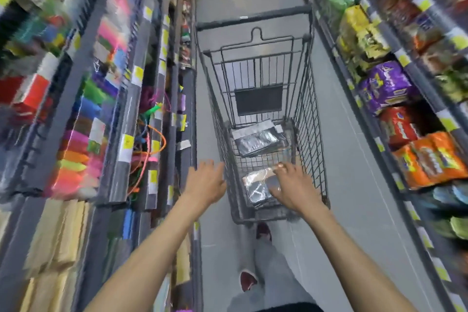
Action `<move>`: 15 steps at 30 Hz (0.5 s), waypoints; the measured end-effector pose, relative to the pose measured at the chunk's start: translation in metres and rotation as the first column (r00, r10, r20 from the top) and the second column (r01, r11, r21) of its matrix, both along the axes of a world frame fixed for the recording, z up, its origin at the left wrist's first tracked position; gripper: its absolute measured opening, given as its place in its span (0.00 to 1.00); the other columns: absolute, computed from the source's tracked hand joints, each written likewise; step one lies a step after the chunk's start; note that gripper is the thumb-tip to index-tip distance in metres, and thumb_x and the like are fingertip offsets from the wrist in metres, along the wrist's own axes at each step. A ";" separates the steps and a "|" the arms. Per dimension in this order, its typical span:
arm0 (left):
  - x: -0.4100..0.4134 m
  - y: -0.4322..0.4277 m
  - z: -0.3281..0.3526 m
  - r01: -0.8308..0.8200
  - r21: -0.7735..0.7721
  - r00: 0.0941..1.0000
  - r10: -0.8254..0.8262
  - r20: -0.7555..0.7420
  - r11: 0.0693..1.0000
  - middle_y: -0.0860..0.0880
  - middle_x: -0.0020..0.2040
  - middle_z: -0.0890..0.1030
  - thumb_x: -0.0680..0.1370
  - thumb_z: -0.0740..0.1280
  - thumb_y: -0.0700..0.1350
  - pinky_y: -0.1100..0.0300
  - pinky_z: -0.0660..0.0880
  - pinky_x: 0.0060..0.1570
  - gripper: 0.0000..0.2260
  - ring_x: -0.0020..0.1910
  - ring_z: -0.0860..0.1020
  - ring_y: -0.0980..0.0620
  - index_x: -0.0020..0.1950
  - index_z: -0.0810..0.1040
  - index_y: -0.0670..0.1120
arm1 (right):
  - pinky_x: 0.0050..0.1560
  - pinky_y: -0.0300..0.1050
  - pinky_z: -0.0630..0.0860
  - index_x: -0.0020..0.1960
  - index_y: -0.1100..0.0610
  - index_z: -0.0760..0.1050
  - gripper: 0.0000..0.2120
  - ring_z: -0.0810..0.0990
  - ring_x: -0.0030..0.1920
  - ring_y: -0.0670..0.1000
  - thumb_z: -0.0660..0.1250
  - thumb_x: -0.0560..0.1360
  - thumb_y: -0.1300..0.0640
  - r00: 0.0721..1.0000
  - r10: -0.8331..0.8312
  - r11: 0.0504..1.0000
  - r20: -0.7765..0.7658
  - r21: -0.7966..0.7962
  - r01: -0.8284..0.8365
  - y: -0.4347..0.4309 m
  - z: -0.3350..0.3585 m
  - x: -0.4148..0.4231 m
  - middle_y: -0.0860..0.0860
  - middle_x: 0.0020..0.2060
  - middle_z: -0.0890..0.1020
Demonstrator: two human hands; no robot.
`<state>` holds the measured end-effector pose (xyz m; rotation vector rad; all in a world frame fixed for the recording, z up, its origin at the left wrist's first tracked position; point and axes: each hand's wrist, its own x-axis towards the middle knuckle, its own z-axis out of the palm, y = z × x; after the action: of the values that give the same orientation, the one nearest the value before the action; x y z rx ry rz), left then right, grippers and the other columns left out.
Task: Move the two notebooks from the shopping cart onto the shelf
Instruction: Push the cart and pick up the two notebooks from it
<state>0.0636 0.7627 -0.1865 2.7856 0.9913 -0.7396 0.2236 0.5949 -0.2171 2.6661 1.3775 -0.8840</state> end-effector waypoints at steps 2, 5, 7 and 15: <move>0.018 0.012 -0.013 0.041 -0.019 0.999 -0.041 -0.024 0.999 0.43 0.65 0.75 0.81 0.59 0.54 0.45 0.71 0.60 0.21 0.65 0.73 0.39 0.73 0.68 0.48 | 0.73 0.62 0.66 0.75 0.53 0.65 0.28 0.61 0.77 0.60 0.63 0.79 0.42 0.997 -0.061 0.998 -0.057 -0.014 0.060 0.005 -0.013 0.005 0.56 0.77 0.63; 0.048 0.032 -0.029 0.089 -0.042 0.995 -0.091 -0.049 0.995 0.44 0.64 0.77 0.81 0.60 0.53 0.45 0.71 0.60 0.20 0.65 0.74 0.40 0.72 0.69 0.48 | 0.71 0.61 0.68 0.72 0.53 0.67 0.23 0.66 0.74 0.59 0.64 0.80 0.47 0.976 -0.153 0.988 -0.157 -0.033 0.150 0.018 -0.032 0.015 0.57 0.75 0.66; 0.066 0.043 -0.037 0.102 -0.065 0.992 -0.106 -0.066 0.993 0.44 0.64 0.76 0.81 0.60 0.53 0.44 0.71 0.61 0.20 0.65 0.74 0.40 0.71 0.70 0.48 | 0.73 0.62 0.66 0.73 0.53 0.67 0.24 0.66 0.74 0.59 0.64 0.80 0.47 0.965 -0.182 0.983 -0.190 -0.055 0.175 0.026 -0.045 0.023 0.57 0.74 0.66; 0.128 0.090 -0.071 0.162 -0.148 0.983 -0.173 -0.065 0.976 0.42 0.60 0.79 0.81 0.61 0.50 0.44 0.74 0.58 0.17 0.63 0.75 0.40 0.68 0.72 0.46 | 0.74 0.63 0.60 0.74 0.51 0.67 0.25 0.64 0.76 0.60 0.63 0.80 0.44 0.906 -0.343 0.939 -0.249 -0.108 0.326 0.040 -0.087 0.046 0.56 0.78 0.62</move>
<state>0.1915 0.8525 -0.2579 2.7584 0.6890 -0.9082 0.2692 0.6350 -0.3037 2.8658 0.9087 -1.3335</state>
